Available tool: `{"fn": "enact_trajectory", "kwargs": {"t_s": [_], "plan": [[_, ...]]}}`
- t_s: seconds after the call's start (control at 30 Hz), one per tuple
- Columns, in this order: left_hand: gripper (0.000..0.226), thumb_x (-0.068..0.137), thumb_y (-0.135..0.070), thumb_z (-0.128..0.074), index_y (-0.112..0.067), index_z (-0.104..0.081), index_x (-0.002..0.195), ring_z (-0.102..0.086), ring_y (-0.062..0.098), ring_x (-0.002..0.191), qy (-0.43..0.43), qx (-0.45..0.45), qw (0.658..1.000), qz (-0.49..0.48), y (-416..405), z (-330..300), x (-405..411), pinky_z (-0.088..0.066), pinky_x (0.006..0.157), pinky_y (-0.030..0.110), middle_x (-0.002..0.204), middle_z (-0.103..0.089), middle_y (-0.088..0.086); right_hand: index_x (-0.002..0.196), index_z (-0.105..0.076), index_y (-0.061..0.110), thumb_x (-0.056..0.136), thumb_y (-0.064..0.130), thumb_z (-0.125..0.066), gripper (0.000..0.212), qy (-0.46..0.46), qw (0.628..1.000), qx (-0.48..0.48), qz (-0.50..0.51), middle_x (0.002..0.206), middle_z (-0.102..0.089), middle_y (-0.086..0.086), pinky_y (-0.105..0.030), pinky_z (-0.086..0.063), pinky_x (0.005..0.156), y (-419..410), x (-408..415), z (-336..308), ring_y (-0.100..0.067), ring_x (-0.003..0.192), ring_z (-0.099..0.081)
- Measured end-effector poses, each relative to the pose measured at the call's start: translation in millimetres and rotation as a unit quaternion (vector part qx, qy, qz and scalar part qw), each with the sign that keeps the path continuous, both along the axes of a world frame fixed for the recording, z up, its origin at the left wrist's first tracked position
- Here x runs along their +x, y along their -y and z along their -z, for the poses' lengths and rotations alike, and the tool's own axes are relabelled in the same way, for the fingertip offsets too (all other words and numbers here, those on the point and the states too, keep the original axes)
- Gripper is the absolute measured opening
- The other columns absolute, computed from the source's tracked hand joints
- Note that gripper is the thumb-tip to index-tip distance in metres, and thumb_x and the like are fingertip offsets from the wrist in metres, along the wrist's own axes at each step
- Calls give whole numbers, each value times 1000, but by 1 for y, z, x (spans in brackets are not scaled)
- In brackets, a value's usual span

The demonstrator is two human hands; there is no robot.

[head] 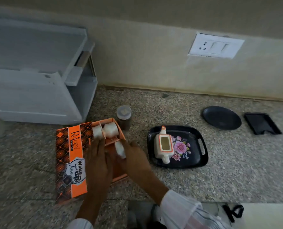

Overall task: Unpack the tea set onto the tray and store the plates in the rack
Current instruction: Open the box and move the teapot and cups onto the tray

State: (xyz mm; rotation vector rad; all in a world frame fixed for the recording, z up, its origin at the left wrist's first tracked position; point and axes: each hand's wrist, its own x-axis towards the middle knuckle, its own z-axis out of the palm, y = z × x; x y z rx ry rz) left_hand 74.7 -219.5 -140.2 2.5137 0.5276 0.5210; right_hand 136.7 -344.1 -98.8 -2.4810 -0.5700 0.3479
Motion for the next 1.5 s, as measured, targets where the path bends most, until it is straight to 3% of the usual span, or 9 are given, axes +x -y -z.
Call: {"fn": "enact_trajectory", "kwargs": {"t_s": [0.1,0.23,0.37,0.5,0.63,0.8,1.17,1.5], "plan": [[51,97,-26,-38,-6,-47,143,-42,28,141,32,-12,997,65,32,-7,23,-32,116,46,151,-45,13,140,-50,27,88,55,-55,60,49,996,6,71,120,-63,-13,-38,-51,82,47,17,-10,-33,103,-63],[55,97,-27,-32,-7,-40,148,-36,24,145,-18,-95,984,147,88,0,59,-27,121,41,155,-40,12,146,-46,17,88,41,-63,65,65,984,-52,157,117,-64,-15,-43,-50,89,97,40,-6,-34,107,-59],[49,104,-19,-33,-12,-30,153,-26,18,149,-96,-217,961,145,120,17,87,-10,117,18,161,-29,6,145,-49,17,90,41,-63,61,75,977,-94,178,113,-63,-15,-40,-46,88,117,46,-2,-33,106,-58],[49,105,-16,-33,-10,-31,153,-24,16,150,-110,-276,945,135,129,23,95,-10,118,19,162,-26,6,140,-53,16,91,38,-63,54,72,975,-58,203,116,-52,-13,-41,-50,84,115,46,1,-32,102,-58],[52,104,-14,-34,-10,-26,155,-21,17,151,-115,-260,947,152,129,28,97,-15,123,28,164,-22,6,140,-51,18,93,37,-61,53,76,975,-65,199,120,-53,-10,-39,-47,86,116,47,5,-29,109,-54],[58,103,-14,-40,-7,-17,155,-11,13,152,-107,-228,952,171,133,35,93,-7,119,19,165,-13,6,140,-50,19,89,40,-64,57,77,972,-68,211,125,-53,-8,-37,-39,97,123,48,10,-28,117,-50],[60,103,-19,-41,-10,-16,157,-14,14,152,-117,-222,955,157,135,41,94,-8,112,12,166,-11,2,140,-52,24,86,45,-69,61,64,970,-46,228,130,-58,-6,-37,-40,97,125,47,15,-27,119,-52],[64,100,-25,-45,-17,-17,157,-18,12,151,-133,-278,943,129,136,25,92,-14,121,24,166,-17,0,148,-47,24,87,48,-70,68,75,977,37,198,135,-50,-6,-41,-49,90,128,35,38,-29,120,-51]]}}
